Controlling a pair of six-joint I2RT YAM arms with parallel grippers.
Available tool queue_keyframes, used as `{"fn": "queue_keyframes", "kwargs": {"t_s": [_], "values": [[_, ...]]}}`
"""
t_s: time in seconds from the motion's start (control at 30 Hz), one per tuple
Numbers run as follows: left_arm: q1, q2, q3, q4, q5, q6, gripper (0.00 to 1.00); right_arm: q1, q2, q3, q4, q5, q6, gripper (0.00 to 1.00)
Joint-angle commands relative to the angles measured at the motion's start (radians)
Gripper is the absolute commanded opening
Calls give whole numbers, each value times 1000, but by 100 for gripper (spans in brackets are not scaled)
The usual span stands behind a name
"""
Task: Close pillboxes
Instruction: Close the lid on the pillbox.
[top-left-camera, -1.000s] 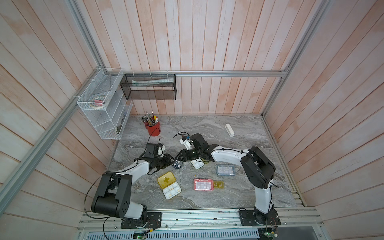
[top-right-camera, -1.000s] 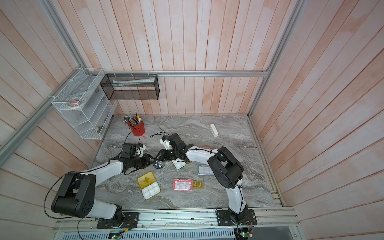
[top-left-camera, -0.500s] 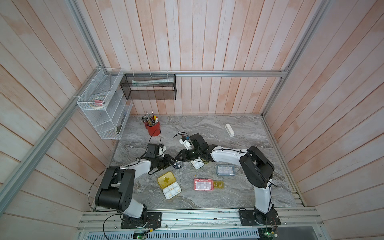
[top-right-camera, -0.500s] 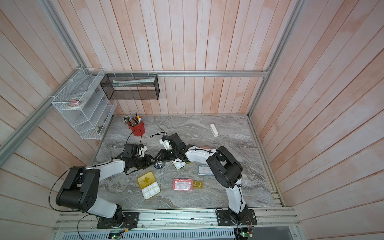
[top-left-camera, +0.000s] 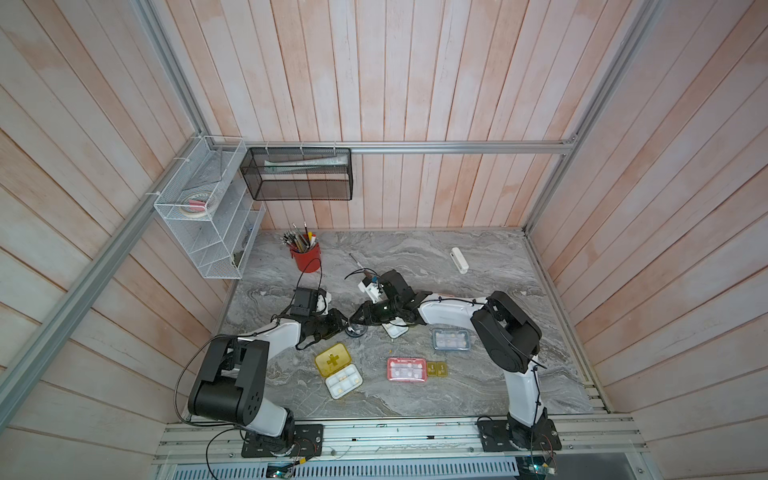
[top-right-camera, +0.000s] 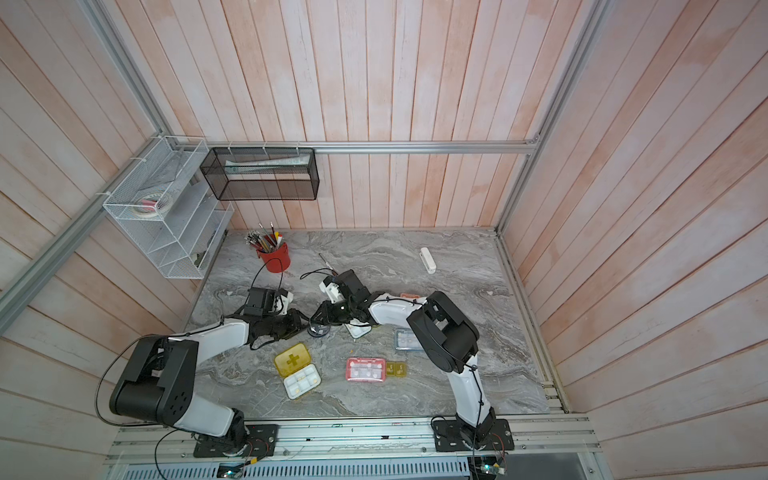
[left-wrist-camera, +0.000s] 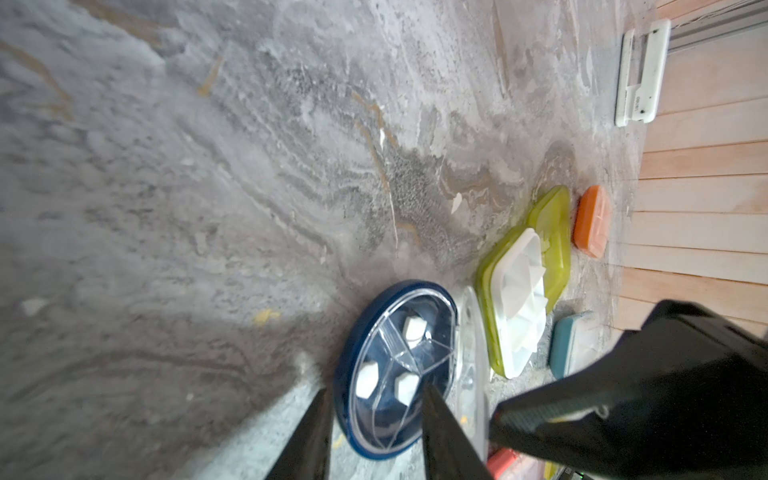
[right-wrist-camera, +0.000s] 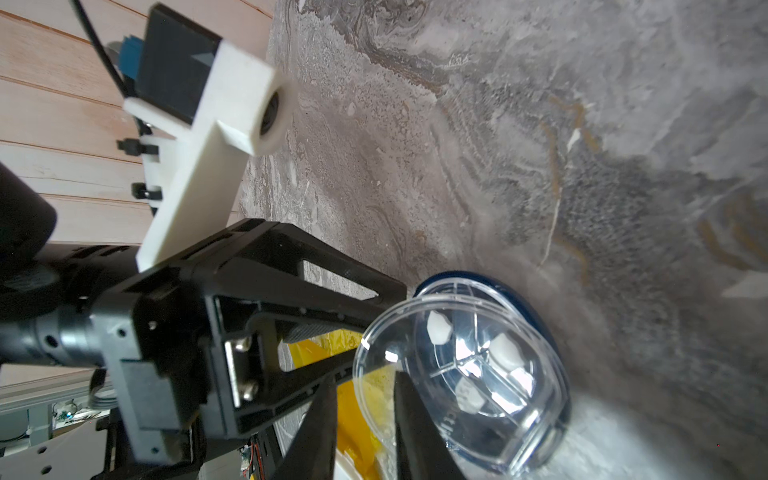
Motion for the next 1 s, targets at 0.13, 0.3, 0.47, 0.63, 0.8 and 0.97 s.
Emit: {"fn": "queue_keyframes", "kwargs": {"t_s": [0.13,0.3,0.47,0.63,0.8,0.97], "values": [[3,-109,78,-135,-94,55,38,-6,11,12,7,-11,-1,26],[6,-153,84,-170,-123,63,38,-3,25,18,12,-16,2,26],[11,-158,84,-188,-128,68,38,-3,42,23,14,-18,2,26],[14,-165,88,-191,-127,71,38,-4,66,39,8,-13,-1,26],[16,-168,89,-194,-122,73,38,-6,98,48,10,-13,0,26],[15,-169,86,-193,-120,74,38,-11,112,39,26,-17,7,26]]}}
